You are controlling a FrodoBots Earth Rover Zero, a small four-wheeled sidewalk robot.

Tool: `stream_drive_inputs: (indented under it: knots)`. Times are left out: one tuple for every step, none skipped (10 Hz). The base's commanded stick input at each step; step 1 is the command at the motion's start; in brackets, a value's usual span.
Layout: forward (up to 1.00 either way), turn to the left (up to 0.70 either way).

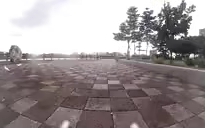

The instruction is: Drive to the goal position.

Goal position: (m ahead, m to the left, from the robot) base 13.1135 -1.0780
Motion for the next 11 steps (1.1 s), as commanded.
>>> stream_drive_inputs:
  knots:
    - [0.7, 0.0]
    - [0.7, 0.0]
    - [0.7, 0.0]
    - [0.7, 0.0]
    - [0.7, 0.0]
    - [0.7, 0.0]
    - [0.7, 0.0]
    - [0.7, 0.0]
    - [0.7, 0.0]
    - [0.7, 0.0]
    - [0.7, 0.0]
